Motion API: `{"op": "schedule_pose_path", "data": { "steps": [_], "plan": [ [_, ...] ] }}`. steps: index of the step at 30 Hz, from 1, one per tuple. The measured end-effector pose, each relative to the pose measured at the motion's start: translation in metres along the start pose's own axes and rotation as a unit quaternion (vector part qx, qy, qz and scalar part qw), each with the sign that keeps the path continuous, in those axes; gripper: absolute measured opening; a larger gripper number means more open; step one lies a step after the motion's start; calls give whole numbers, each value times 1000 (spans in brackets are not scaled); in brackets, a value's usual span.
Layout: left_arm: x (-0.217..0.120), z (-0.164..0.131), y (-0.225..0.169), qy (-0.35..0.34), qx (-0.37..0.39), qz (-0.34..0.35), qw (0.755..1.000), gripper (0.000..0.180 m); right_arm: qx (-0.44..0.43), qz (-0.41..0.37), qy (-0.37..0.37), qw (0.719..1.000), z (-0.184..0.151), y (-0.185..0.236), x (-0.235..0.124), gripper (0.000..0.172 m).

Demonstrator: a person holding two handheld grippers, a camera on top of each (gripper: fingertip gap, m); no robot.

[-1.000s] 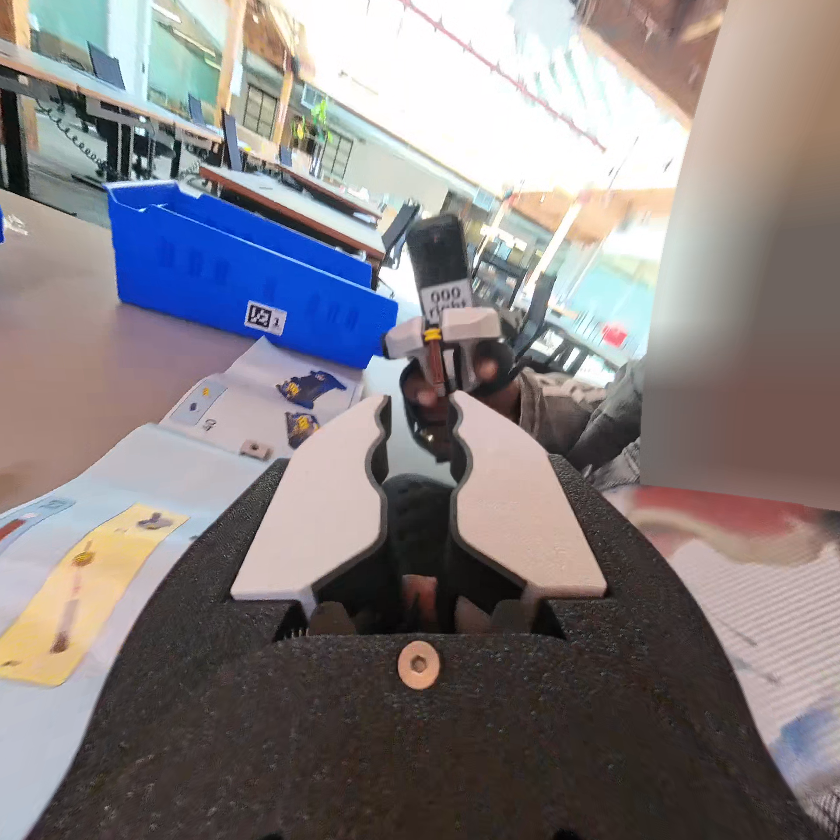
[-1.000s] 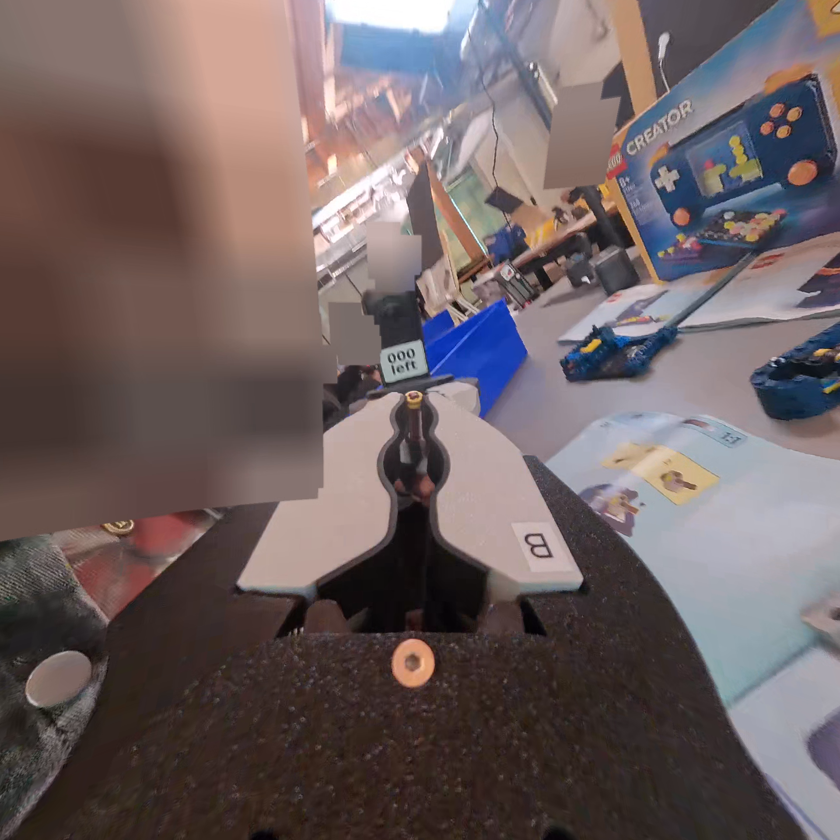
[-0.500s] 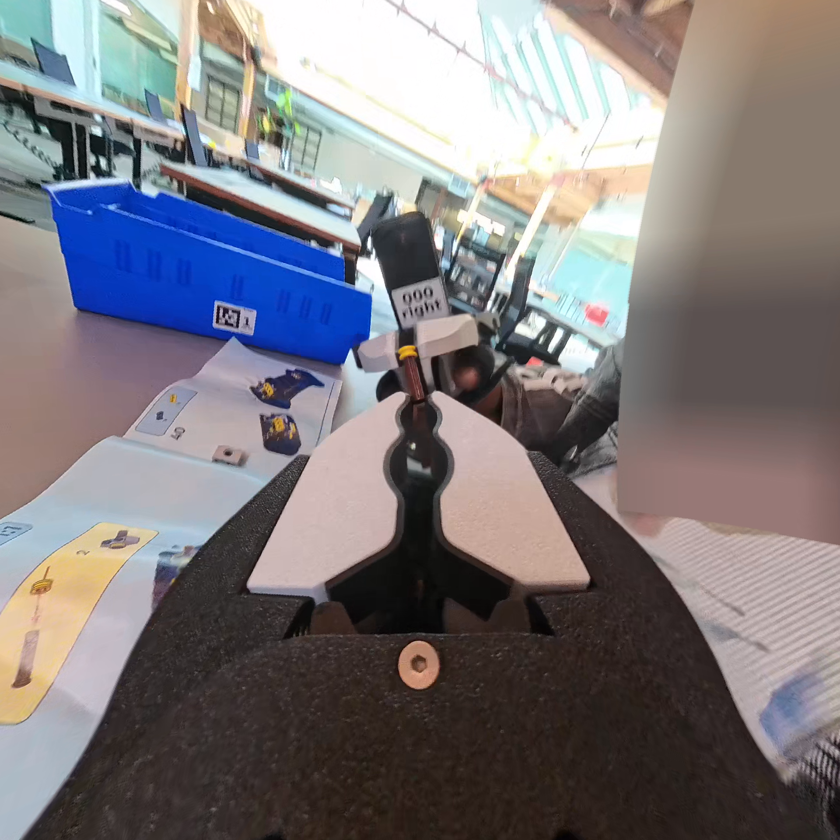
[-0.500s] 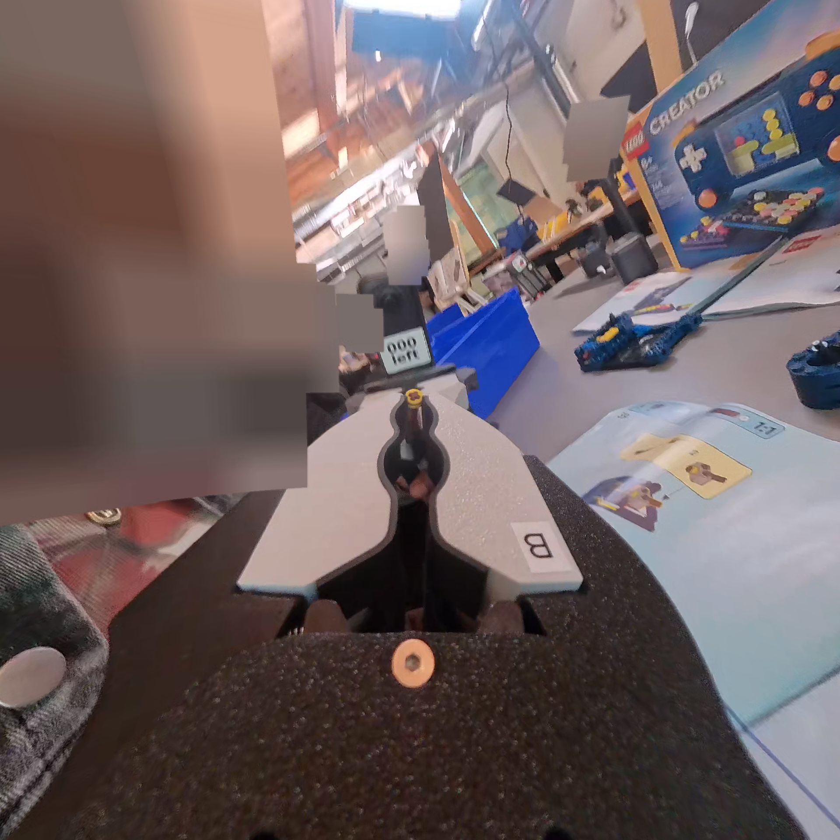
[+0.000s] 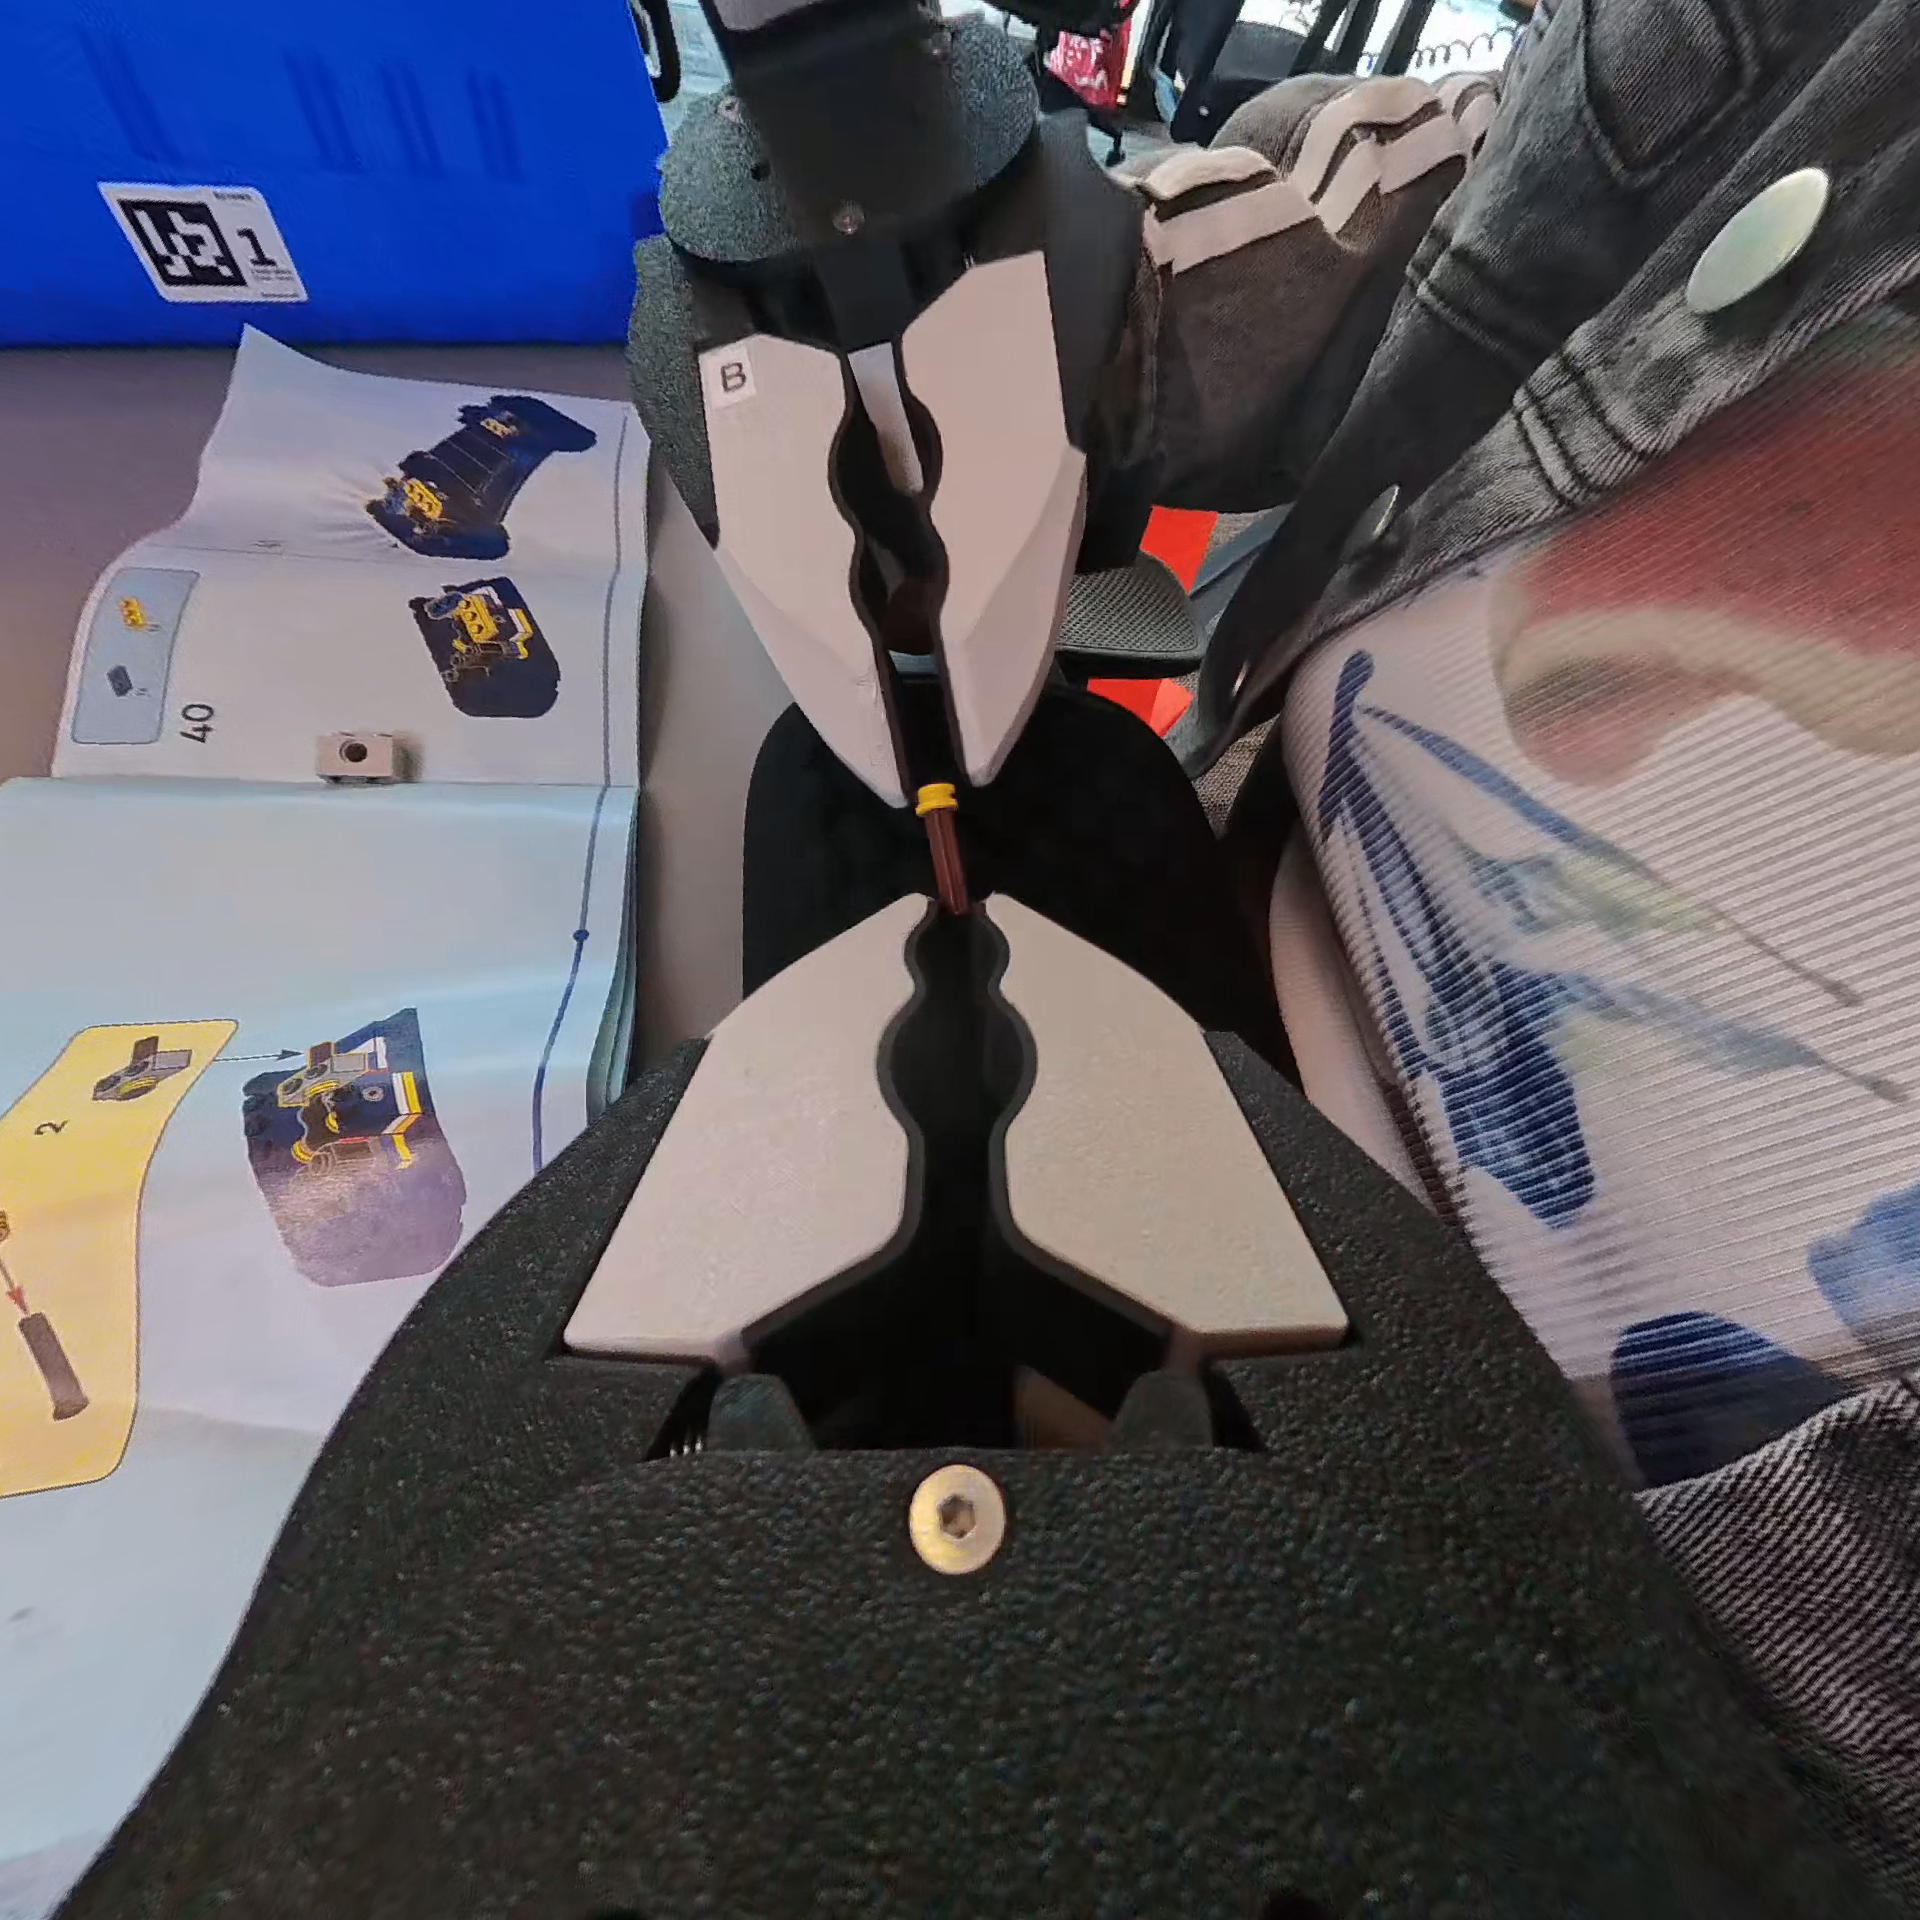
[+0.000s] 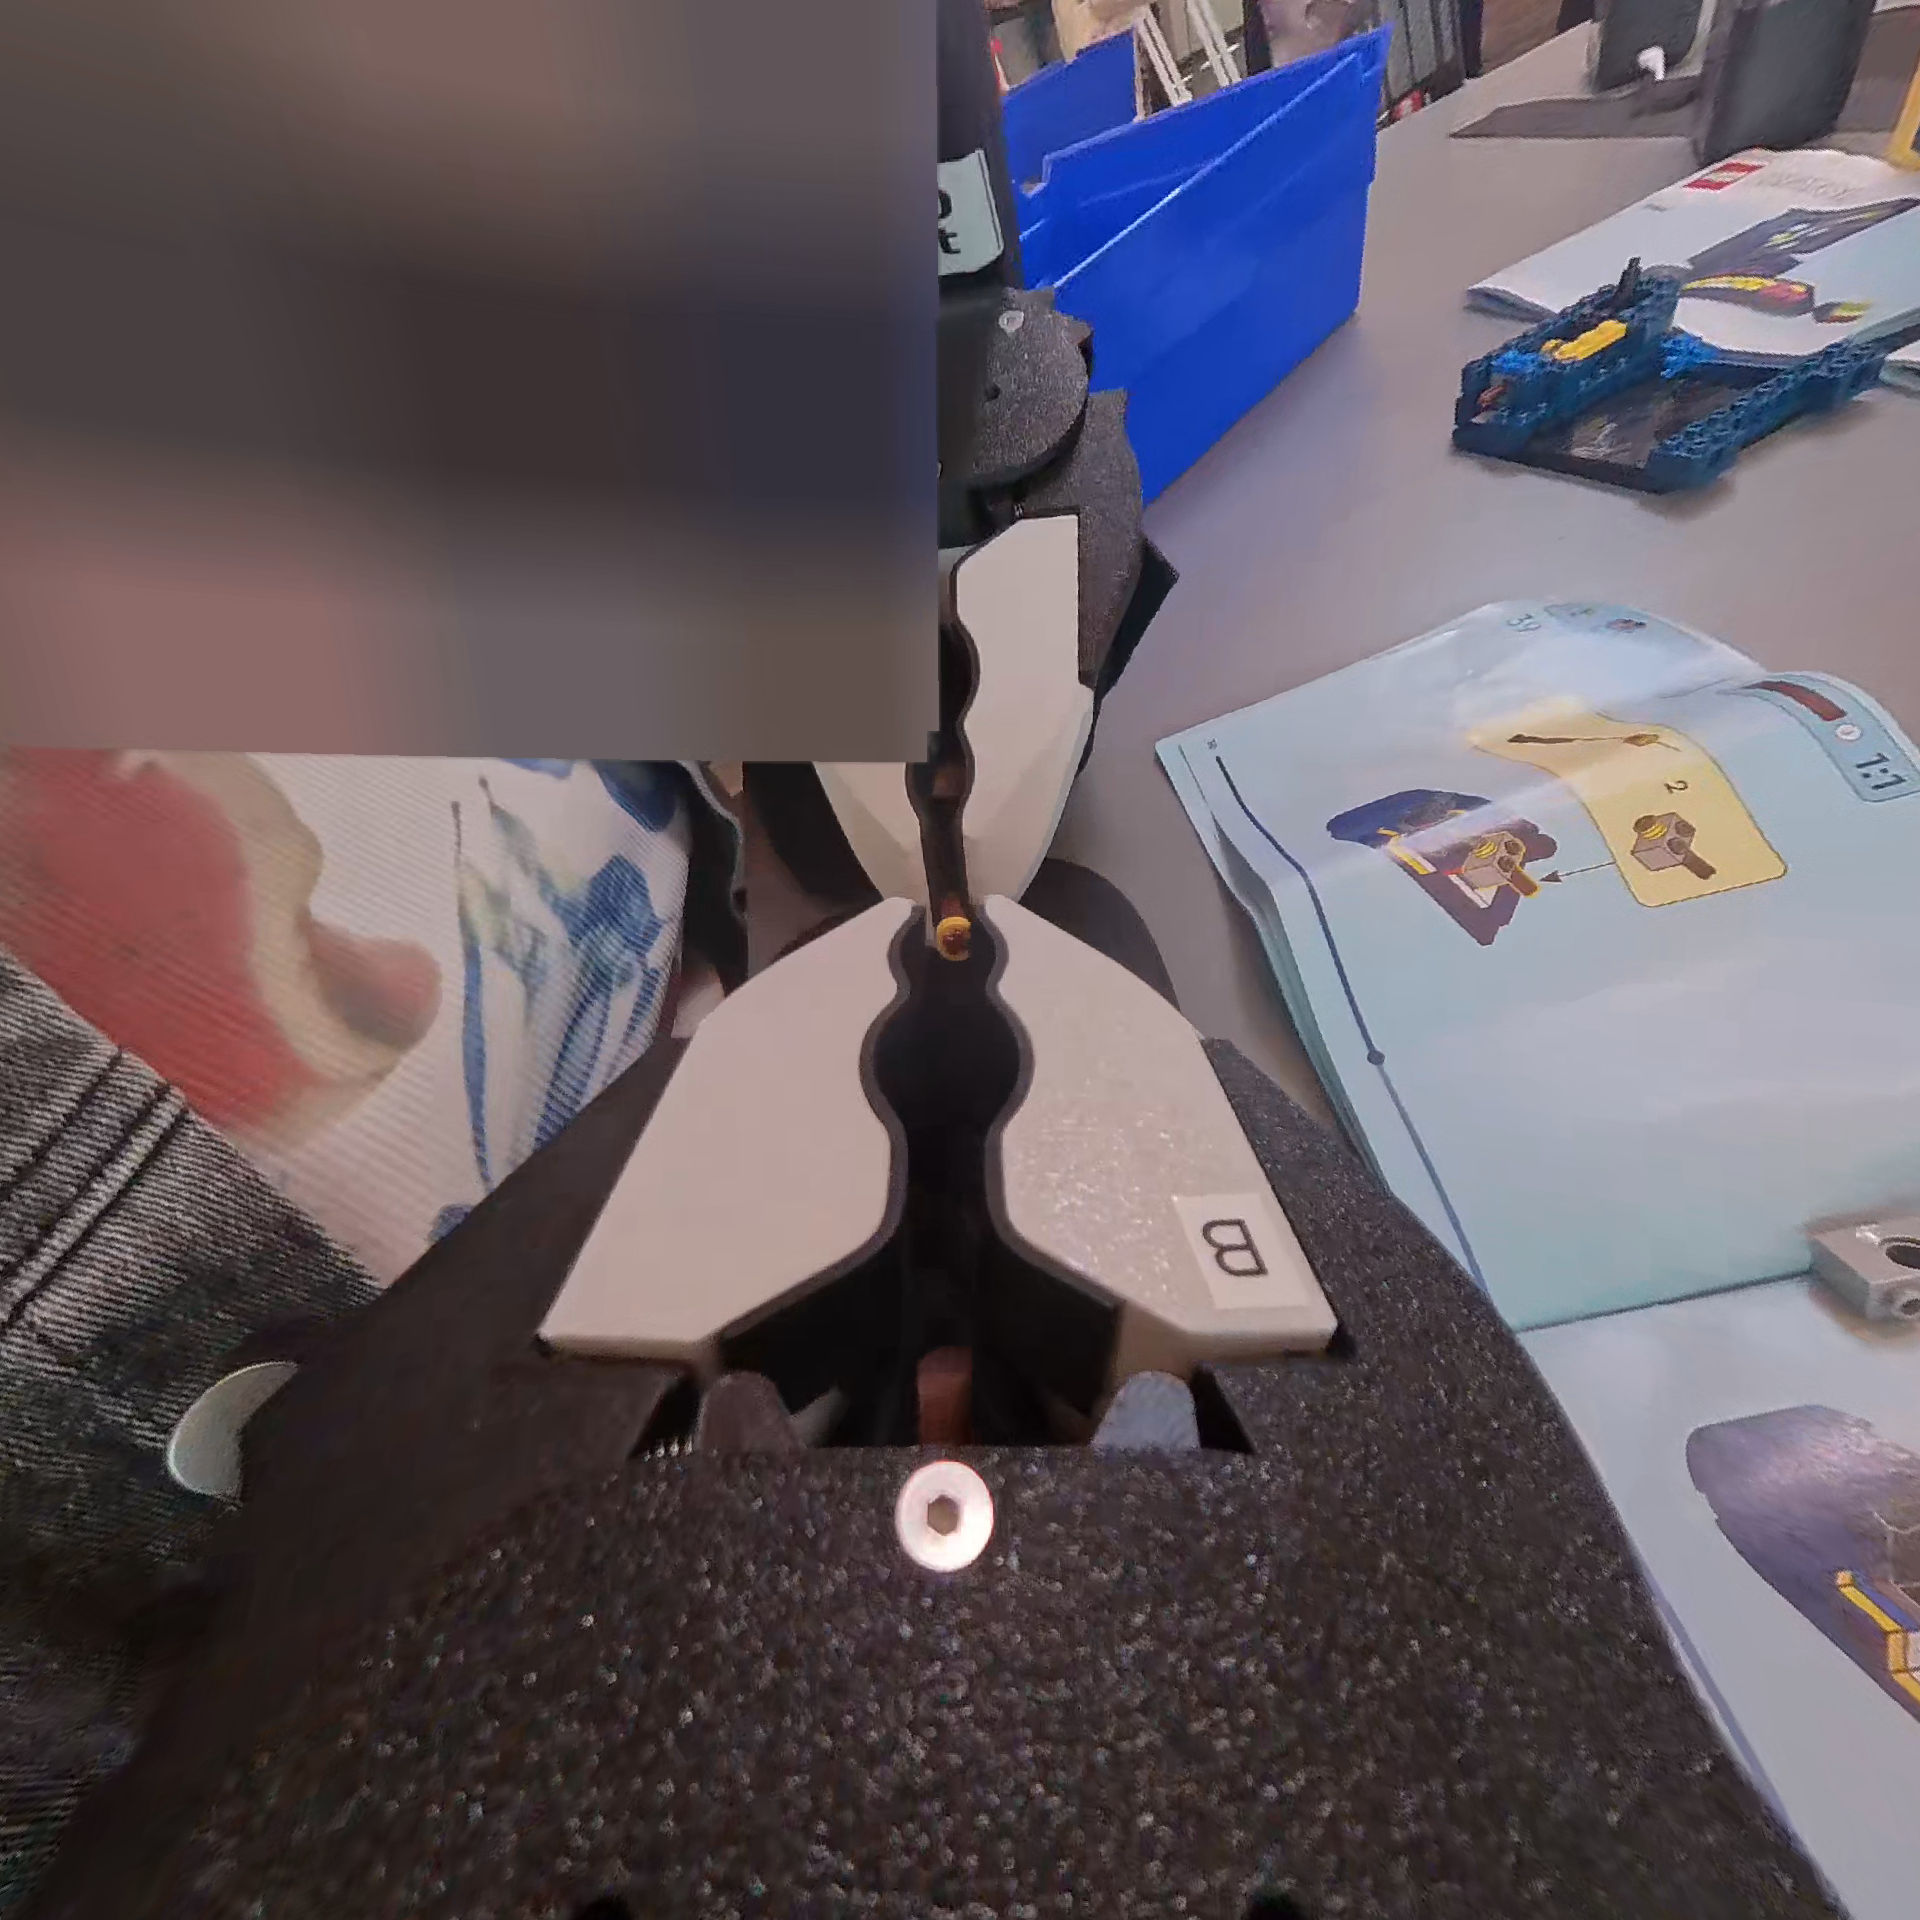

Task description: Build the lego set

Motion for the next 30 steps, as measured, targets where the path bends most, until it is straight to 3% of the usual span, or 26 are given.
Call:
{"op": "schedule_pose_path", "data": {
  "steps": [18, 26, 30],
  "plan": [
    [4, -4, -1, 21, 1, -10, 1000, 4, -28, -13, 34, 999, -11, 0, 2, 7],
    [14, -15, -7, 82, 24, -23, 996, 4, -52, -12, 95, 994, -25, 5, 5, 7],
    [19, -21, -11, 113, 36, -33, 992, 5, -43, -14, 88, 995, -29, 9, 9, 7]
  ]
}}
Point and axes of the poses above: each gripper's, where its closed fingertips meet, x out along the fingers, z out of its top, y = z × x across the jaws, the point moved 5 cm from there along -x, back along the fingers, and after that the axes turned 3 degrees about -y, right-handed, at the moved point
